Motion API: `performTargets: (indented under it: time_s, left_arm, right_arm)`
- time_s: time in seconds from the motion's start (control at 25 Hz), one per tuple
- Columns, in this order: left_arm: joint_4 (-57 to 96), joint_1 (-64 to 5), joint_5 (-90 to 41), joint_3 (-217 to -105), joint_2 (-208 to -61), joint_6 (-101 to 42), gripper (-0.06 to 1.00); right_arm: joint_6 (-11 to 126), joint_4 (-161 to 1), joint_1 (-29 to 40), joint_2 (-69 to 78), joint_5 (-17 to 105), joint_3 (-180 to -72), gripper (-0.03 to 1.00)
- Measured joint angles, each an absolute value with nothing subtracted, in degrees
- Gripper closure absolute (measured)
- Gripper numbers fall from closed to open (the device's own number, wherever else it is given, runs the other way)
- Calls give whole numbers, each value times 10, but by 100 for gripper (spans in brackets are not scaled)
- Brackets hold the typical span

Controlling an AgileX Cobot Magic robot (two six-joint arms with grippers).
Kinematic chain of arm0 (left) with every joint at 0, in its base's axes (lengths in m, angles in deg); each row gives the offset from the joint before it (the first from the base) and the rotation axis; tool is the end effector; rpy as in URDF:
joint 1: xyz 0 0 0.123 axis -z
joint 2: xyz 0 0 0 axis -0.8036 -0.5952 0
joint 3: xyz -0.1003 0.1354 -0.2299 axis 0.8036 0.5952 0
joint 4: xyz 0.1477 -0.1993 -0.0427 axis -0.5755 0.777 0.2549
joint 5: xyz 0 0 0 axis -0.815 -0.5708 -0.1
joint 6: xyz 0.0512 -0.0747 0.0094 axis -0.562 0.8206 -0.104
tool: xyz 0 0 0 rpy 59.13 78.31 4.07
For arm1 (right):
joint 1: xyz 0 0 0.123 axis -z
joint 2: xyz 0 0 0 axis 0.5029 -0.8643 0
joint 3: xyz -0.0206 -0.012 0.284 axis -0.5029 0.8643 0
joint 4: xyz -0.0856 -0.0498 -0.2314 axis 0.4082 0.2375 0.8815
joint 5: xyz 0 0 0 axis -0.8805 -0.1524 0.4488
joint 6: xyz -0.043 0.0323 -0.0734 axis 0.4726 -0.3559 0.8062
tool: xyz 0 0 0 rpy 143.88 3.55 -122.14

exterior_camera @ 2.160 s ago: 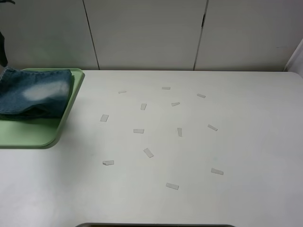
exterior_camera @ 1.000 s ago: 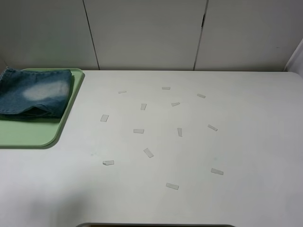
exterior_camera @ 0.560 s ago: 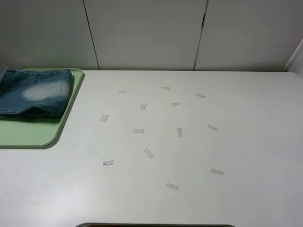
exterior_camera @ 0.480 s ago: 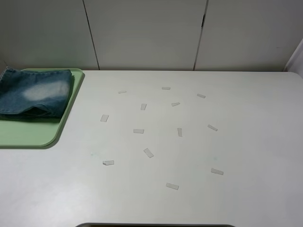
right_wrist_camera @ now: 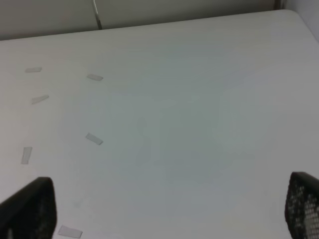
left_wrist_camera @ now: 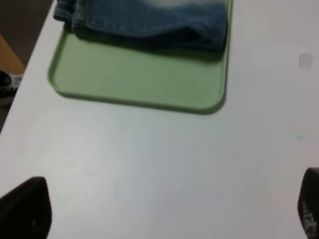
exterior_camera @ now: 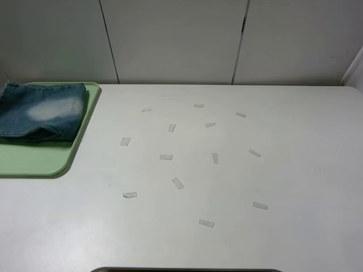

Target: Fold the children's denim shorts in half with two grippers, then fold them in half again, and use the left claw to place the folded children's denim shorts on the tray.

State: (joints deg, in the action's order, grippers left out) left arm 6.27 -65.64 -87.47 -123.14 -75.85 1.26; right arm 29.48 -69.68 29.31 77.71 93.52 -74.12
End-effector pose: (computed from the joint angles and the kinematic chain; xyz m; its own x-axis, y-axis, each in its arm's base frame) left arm 0.0107 0.0019 0.3324 -0.5579 -0.0683 -0.8271 -0.1784 0.9832 0.0391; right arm -0.0035 -0.0030 0.2791 -0.4179 0.0637 -0.9062 0.0436 0.9978 0.0500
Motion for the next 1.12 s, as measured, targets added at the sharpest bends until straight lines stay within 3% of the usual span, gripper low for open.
performTargets:
  time_s: [0.56, 1.12]
  left_arm:
    - [56, -563, -823, -1120, -679, 13, -5]
    - [55, -557, -813, -1092, -614, 13, -5]
  right_arm:
    - [295, -697, 293, 777, 935, -741, 27]
    - [295, -697, 293, 777, 935, -741, 27]
